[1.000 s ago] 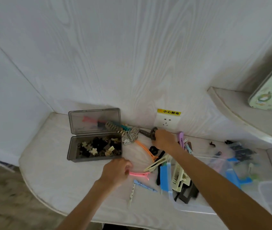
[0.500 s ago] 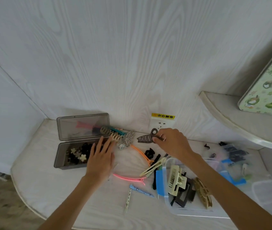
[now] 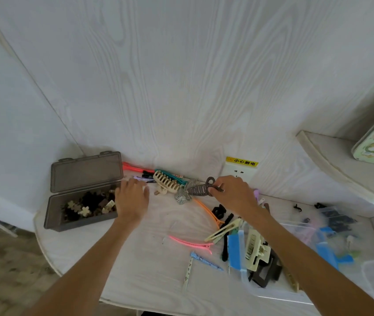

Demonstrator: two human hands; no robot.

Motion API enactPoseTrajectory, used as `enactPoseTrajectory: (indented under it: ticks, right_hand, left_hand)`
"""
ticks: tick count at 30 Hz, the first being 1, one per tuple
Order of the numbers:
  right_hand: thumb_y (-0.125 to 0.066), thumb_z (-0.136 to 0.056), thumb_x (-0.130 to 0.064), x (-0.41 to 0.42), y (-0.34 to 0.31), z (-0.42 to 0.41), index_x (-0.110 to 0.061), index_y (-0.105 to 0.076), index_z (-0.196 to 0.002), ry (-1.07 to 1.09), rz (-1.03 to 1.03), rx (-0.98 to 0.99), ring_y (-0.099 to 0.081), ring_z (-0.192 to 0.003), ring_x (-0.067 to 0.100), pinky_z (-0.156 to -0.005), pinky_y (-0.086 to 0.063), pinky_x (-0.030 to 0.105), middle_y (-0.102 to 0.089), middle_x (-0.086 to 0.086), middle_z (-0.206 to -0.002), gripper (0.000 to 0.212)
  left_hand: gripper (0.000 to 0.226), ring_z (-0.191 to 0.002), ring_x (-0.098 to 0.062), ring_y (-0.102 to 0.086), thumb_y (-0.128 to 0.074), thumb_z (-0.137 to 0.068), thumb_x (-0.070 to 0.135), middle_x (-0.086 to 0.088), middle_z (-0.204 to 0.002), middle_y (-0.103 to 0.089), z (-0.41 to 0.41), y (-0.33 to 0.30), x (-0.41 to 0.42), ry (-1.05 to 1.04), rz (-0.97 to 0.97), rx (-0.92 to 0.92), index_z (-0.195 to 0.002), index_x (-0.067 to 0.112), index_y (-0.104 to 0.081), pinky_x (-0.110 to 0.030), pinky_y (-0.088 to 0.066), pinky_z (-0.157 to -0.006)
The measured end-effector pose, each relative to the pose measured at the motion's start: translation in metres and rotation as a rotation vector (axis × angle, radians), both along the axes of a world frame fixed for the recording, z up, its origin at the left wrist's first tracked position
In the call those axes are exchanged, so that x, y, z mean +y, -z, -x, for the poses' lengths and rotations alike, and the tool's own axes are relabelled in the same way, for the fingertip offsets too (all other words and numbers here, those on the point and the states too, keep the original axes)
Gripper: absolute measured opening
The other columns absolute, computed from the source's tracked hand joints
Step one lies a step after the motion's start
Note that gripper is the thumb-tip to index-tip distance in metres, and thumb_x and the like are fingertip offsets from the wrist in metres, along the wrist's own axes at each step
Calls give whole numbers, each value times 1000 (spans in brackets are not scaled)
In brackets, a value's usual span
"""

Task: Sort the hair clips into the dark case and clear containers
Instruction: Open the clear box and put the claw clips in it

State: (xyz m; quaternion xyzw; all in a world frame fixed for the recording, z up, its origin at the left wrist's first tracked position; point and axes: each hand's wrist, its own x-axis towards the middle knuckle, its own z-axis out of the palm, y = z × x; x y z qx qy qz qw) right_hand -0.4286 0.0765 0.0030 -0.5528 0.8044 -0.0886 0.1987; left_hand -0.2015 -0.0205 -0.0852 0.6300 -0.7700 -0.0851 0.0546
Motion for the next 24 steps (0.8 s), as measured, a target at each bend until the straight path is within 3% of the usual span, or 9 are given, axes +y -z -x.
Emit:
enactPoseTrajectory:
  ticks: [4,7,10,12,15,20,22,24]
  right_hand:
    - [-53,-91,-37,7,-5,8,-16,-68,-97,52,29,-12,-55,-74,16,-59,-41,25,-69,5,-91,26]
    - [-54,-90,-39,15,-3,19,-16,-63,-90,143,88,-85,-60,-80,19,-70,-47,29,-69,6,-97,25]
    - [-57,-89,-36,29,-6,28,-22,-55,-86,166,132,-185,-55,-65,12,-59,-41,24,-67,0,-96,14]
    - [-60,-88,-33,42,-13,33,-26,-56,-86,166,199,-263,-58,-70,5,-57,-41,18,-64,-7,-95,8]
    - [-60,-88,-26,70,-26,48,-25,-59,-89,181,280,-324,-62,-78,5,-61,-44,10,-65,-10,-91,1]
    - [-65,-85,-18,130,-48,79,-34,-59,-79,224,450,-400,-65,-74,-2,-68,-48,3,-67,-16,-82,19]
    - [-70,-80,-17,155,-49,88,-37,-61,-79,245,499,-376,-66,-76,-2,-70,-50,5,-69,-19,-76,23]
    - [-73,-76,-20,176,-47,92,-39,-64,-83,245,517,-255,-66,-78,1,-72,-52,10,-68,-28,-80,22]
  left_hand:
    - [35,-109,-31,-55,-43,-94,36,-9,-115,-64,37,4,-5,-94,-276,328,-114,16,-62,-42,-47,-88]
    - [40,-105,-35,-56,-42,-92,40,-14,-109,-63,52,5,-4,-155,-309,398,-104,9,-63,-42,-47,-86]
    - [44,-94,-42,-58,-47,-90,39,-28,-96,-61,60,10,-4,-137,-302,470,-83,-2,-59,-44,-46,-76]
    - [39,-97,-39,-59,-54,-88,38,-24,-98,-64,60,11,-3,-190,-344,591,-88,1,-62,-40,-44,-77]
    - [53,-101,-38,-60,-59,-80,48,-21,-101,-66,54,5,4,-229,-324,818,-100,-1,-60,-41,-45,-81]
    - [50,-89,-26,-68,-60,-82,53,-9,-92,-71,43,-39,33,-144,-225,982,-103,8,-60,-49,-52,-81]
    - [43,-81,-15,-71,-62,-80,49,-1,-89,-72,55,-73,57,-3,-345,1067,-100,12,-61,-40,-56,-77]
    - [24,-72,-7,-71,-63,-81,39,5,-84,-72,72,-102,88,164,-467,1025,-92,18,-63,-21,-55,-67]
